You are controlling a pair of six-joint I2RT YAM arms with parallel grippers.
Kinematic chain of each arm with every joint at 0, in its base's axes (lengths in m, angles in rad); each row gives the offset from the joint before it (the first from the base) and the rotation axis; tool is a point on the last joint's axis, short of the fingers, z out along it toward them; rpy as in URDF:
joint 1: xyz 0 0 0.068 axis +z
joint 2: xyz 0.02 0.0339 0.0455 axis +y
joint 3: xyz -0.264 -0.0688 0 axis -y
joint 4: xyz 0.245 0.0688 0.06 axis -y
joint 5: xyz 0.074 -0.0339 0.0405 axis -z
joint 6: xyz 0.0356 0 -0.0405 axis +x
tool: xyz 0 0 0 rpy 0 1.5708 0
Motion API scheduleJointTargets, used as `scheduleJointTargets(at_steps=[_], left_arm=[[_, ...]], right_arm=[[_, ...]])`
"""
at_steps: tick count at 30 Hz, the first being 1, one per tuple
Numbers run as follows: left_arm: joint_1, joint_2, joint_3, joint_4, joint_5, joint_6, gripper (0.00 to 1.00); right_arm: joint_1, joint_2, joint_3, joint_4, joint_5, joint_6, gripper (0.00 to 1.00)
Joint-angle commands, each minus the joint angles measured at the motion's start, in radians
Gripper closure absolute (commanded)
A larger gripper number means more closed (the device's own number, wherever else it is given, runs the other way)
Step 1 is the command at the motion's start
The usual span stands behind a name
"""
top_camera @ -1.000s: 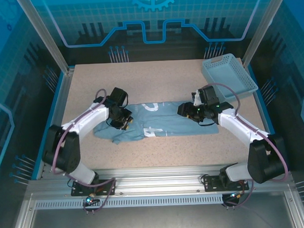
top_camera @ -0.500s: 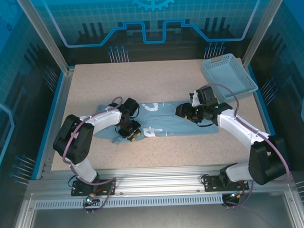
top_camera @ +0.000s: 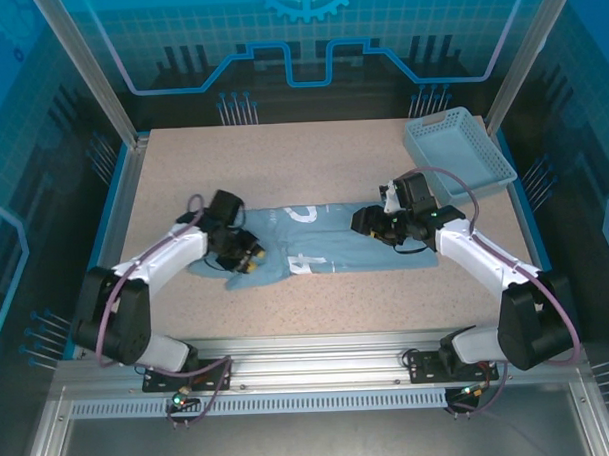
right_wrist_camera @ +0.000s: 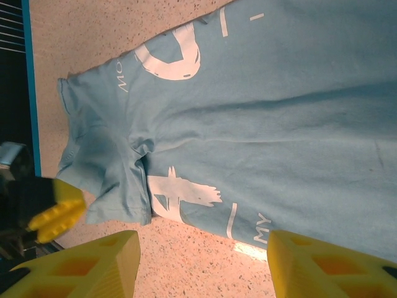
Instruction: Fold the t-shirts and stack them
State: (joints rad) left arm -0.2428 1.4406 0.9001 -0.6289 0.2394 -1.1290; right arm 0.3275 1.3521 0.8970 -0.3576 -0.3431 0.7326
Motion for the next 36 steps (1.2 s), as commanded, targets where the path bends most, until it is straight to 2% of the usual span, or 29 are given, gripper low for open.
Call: scheduleJointTargets(at_steps=[1,5,9,15,23,36], left_arm=[[0.138,-0.031,-0.038,-0.063,-0.022,0.117,0.72],[0.268,0.009,-0.015,0.012,-0.029,0.255,0.72],[0.32,0.091,0.006,0.072,-0.034,0.372,0.7],[0.348,0.127,-0.036,0.203,-0.013,0.463,0.66],[0.372,0.172,-0.056,0.219,-0.022,0.525,0.67],[0.37,0.193,-0.057,0.222,0.0,0.531,0.68]], right_arm=[[0.016,-0.016,-0.012,0.021,-0.026,-0.007,0.43],[0.025,-0.009,-0.012,0.022,-0.034,-0.016,0.42],[0.033,0.005,-0.009,0.04,-0.062,-0.024,0.4],[0.038,0.007,-0.042,0.137,-0.132,0.026,0.38],[0.048,0.025,-0.024,0.128,-0.127,0.035,0.38],[0.051,0.068,0.035,0.117,-0.115,0.034,0.38]])
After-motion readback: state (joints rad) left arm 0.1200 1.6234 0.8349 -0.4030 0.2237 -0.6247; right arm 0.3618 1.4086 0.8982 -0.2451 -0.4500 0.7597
